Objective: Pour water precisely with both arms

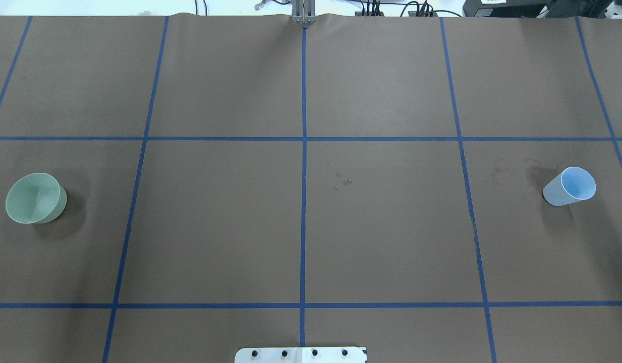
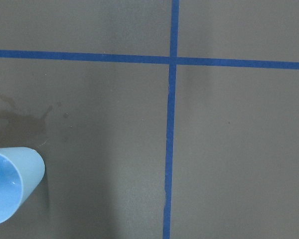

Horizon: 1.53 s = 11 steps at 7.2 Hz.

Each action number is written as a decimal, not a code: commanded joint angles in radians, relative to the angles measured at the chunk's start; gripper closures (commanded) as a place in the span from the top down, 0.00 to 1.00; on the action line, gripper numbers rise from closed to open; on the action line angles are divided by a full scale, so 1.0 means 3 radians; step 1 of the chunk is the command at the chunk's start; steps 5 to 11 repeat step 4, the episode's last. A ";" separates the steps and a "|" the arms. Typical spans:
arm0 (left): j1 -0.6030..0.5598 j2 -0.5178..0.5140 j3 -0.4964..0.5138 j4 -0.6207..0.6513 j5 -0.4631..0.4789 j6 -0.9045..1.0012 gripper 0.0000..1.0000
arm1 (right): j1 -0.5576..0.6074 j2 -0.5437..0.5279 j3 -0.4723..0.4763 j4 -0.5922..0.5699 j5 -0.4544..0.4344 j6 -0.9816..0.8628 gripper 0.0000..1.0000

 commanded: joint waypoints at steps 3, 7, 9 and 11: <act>0.0000 -0.0019 -0.0013 -0.0005 0.0314 0.0018 1.00 | 0.0000 0.0000 -0.0022 0.0005 -0.0004 0.0002 0.99; 0.0000 -0.0009 -0.0013 -0.0005 0.0304 0.0018 1.00 | 0.0000 0.0000 -0.0017 0.0005 -0.0004 0.0002 0.99; 0.0000 -0.0009 -0.0013 -0.0005 0.0304 0.0018 1.00 | 0.0000 0.0000 -0.0017 0.0005 -0.0004 0.0002 0.99; 0.0000 -0.0009 -0.0013 -0.0005 0.0304 0.0018 1.00 | 0.0000 0.0000 -0.0017 0.0005 -0.0004 0.0002 0.99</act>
